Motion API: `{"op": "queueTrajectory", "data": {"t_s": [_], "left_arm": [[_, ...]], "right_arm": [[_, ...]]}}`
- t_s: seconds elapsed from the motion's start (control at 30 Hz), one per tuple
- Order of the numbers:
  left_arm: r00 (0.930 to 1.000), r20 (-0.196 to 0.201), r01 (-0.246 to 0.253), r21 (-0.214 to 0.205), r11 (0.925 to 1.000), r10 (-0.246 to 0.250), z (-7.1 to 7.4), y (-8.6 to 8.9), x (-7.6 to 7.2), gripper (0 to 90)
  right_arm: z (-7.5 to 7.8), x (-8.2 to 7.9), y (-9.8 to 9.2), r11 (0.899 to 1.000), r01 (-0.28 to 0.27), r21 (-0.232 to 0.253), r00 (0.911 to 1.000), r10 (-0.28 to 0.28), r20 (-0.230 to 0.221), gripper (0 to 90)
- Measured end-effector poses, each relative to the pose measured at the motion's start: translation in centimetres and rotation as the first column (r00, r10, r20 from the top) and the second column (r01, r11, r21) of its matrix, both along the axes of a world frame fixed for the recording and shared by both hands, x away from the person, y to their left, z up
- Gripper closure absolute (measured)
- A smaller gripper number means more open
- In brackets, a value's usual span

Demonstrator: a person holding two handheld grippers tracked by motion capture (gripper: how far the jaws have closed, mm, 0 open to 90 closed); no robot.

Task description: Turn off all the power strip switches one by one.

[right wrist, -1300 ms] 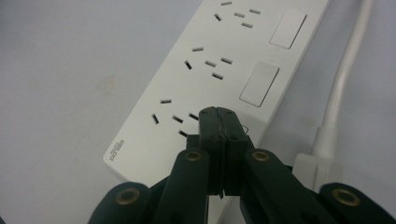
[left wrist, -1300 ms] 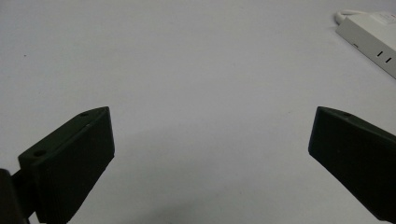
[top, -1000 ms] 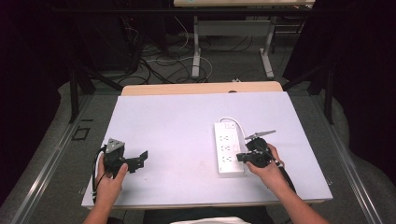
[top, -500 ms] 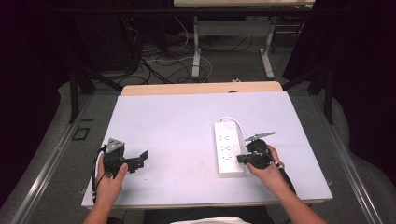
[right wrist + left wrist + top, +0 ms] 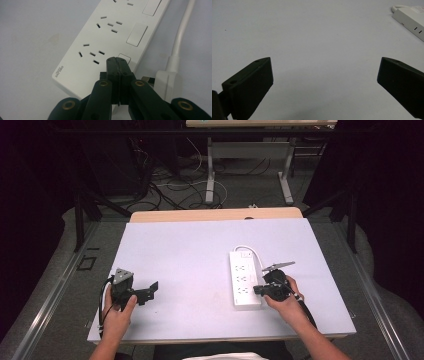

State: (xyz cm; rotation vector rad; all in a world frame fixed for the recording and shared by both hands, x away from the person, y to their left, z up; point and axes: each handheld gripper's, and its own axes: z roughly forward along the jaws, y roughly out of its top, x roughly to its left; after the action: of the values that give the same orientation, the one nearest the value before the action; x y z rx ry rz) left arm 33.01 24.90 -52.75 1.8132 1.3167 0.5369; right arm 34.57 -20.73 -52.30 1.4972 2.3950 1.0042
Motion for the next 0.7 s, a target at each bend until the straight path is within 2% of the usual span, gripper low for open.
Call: {"op": "queueTrajectory", "data": {"t_s": [0.43,0.5,0.57,0.7], "left_arm": [[1.0,-0.002,-0.002,-0.002,1.0,0.002,-0.03,0.01,0.03,0.4],[1.0,-0.001,-0.001,-0.002,1.0,0.001,-0.02,-0.02,0.03,0.4],[1.0,-0.005,-0.001,-0.002,1.0,0.001,-0.01,-0.06,-0.01,0.4],[1.0,-0.001,-0.001,-0.002,1.0,0.001,-0.01,-0.05,0.03,0.4]], "right_arm": [[-0.1,-0.04,-0.07,1.0,0.004,0.009,1.0,-0.004,0.004,90.0],[-0.21,-0.04,-0.06,1.0,0.006,0.01,1.0,-0.006,-0.007,90.0],[-0.42,-0.1,-0.1,0.999,0.003,0.042,0.9995,-0.002,-0.031,90.0],[-0.52,-0.22,-0.14,0.999,0.005,0.045,0.9998,-0.005,-0.018,90.0]]}}
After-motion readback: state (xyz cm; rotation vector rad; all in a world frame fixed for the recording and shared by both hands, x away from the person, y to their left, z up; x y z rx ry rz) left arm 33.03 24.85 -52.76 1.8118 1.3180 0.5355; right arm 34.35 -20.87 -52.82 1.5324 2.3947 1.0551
